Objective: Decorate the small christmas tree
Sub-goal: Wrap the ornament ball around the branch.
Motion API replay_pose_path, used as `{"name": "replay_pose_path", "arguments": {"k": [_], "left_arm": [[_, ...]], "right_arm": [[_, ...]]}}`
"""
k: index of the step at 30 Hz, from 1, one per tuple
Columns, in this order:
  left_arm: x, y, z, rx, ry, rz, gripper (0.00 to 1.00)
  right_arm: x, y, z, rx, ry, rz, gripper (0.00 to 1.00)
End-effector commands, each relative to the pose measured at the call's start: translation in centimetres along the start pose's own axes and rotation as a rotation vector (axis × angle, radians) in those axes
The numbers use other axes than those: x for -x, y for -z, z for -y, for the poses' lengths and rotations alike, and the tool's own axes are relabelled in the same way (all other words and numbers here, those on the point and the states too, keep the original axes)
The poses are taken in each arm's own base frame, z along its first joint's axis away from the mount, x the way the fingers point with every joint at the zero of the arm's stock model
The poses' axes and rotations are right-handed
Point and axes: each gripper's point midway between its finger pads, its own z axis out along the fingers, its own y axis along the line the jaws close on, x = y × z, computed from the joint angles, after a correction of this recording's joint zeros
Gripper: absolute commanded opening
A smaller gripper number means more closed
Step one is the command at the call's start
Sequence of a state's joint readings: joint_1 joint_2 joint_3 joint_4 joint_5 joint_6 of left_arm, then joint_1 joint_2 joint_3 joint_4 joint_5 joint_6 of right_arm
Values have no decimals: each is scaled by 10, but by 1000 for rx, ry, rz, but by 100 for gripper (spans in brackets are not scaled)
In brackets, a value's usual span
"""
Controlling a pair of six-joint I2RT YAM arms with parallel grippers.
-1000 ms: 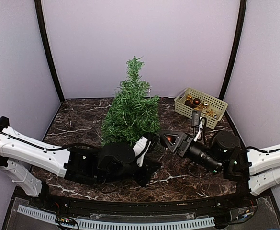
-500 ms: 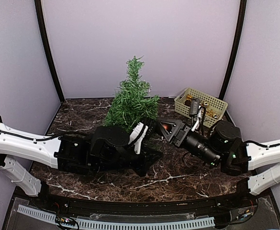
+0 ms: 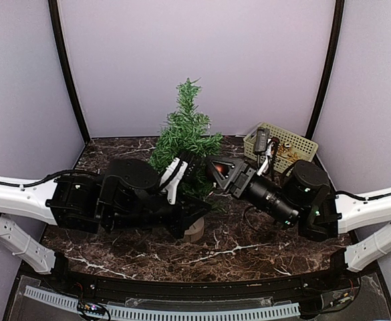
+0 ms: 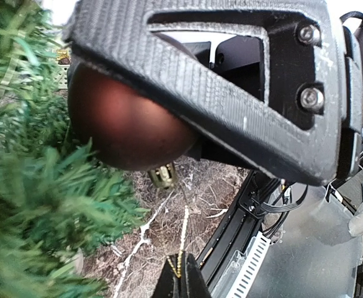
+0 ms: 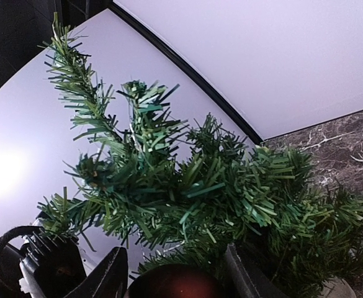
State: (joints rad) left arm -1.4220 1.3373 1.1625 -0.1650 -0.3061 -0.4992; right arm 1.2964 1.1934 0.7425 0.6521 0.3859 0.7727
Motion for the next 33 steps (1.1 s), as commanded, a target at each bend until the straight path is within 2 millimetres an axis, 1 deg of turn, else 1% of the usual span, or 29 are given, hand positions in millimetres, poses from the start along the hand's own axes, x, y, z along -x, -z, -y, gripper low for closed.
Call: {"name": "replay_pose_path", "arguments": {"k": [1,5,10,14,18,27,33], "left_arm": [[17,20,-5,13,11,21,0],[21,25,-6,19,6,19,0],[20,24,-7,27,-6,3,0],[25,25,-5,24,-17,7,0],[26,24,-6,21,-24,0,0],[21,19,-8,28,-39,-29,0],[27,21,-11,61,-70,-27,0]], "right_arm": [[16,-7,-29,89,-29,52,52],[18,-9,-30,96,-50,68,52],[21,-10,-31,100,-82,93,52],[22,-11,-30,92,-106,110,52],[23,-11,-34,104,-121,130,52],[28,-9,-41,147,-139,182,52],[29,-9,-44,162,-137,190,52]]}}
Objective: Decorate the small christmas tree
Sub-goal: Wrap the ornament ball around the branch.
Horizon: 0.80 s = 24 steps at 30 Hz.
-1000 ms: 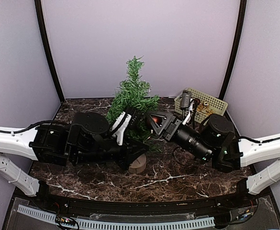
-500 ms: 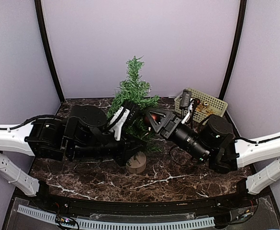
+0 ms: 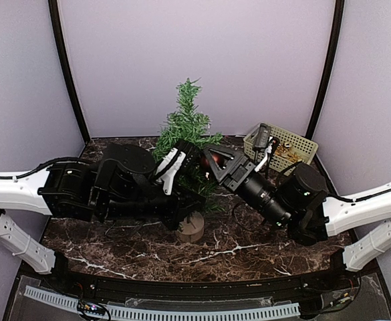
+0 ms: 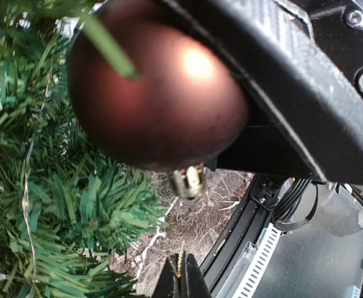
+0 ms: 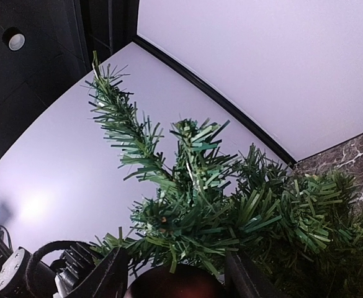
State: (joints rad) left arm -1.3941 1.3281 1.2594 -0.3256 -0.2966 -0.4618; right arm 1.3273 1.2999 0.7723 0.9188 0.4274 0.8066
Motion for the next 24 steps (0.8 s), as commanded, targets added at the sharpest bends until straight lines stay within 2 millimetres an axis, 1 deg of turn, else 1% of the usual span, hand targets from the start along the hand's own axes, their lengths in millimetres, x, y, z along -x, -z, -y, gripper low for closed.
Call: {"name": "replay_pose_path", "arguments": {"k": [1,2,8,13,24], "left_arm": [[12,8,-7,43,-33,12,0],[15,10,-7,49,-37,18,0],[18,13,-11,76,-62,7,0],[20,16,-18,111,-58,12,0],[24,17,-20,116,-73,24,0]], "right_arm": [[12,-2,-17,52,-24,54,52],[12,-2,-17,53,-24,54,52],[8,-7,-17,53,-24,52,52],[4,-11,-17,61,-24,54,52],[11,-11,-26,98,-4,80,53]]}}
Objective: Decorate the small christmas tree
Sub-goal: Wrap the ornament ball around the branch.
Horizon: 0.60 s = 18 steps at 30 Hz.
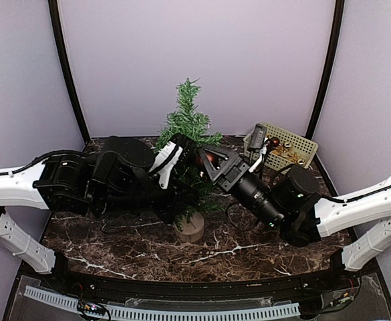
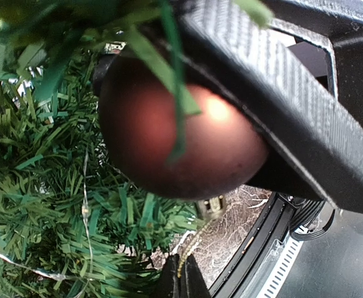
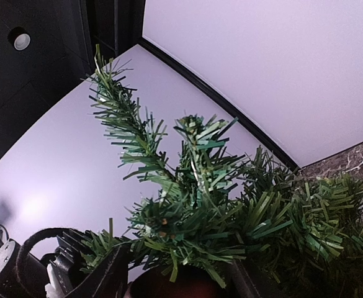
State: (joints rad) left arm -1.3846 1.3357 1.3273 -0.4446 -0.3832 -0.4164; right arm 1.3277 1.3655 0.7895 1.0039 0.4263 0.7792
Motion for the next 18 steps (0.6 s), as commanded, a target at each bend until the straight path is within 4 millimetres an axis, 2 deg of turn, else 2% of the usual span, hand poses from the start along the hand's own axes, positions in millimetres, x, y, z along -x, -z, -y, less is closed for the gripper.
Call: {"name": "replay_pose_path", "arguments": {"k": [1,18], "left_arm": [[16,9,-2,9,-15,37,0],[25,11,-13,42,-9,63,0]], "right_arm": [[17,-3,-25,73,-16,59,53],[12,-10,-18,45,29,70,53]]}}
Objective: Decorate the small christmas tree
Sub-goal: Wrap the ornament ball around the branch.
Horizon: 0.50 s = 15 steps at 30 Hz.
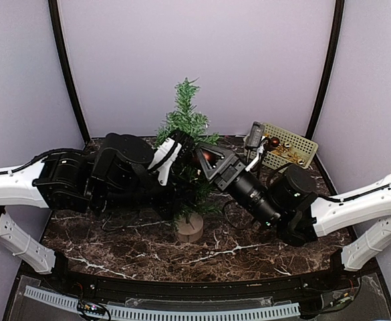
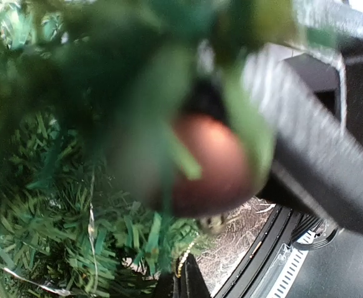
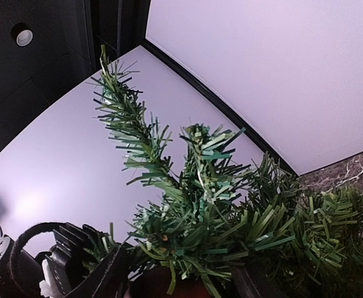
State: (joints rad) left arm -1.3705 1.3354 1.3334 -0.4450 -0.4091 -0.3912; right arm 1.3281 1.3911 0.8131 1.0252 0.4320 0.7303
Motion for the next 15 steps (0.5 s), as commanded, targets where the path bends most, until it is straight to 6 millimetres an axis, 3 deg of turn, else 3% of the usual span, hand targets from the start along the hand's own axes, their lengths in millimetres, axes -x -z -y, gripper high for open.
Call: {"name": "replay_pose_path", "arguments": {"k": [1,15], "left_arm": [[19,10,-5,9,9,47,0],[16,11,-6,0,20,39,0]], "right_arm": [[10,-5,-14,36,-11,51,53],[7,-3,-7,27,-4,62,53]]}}
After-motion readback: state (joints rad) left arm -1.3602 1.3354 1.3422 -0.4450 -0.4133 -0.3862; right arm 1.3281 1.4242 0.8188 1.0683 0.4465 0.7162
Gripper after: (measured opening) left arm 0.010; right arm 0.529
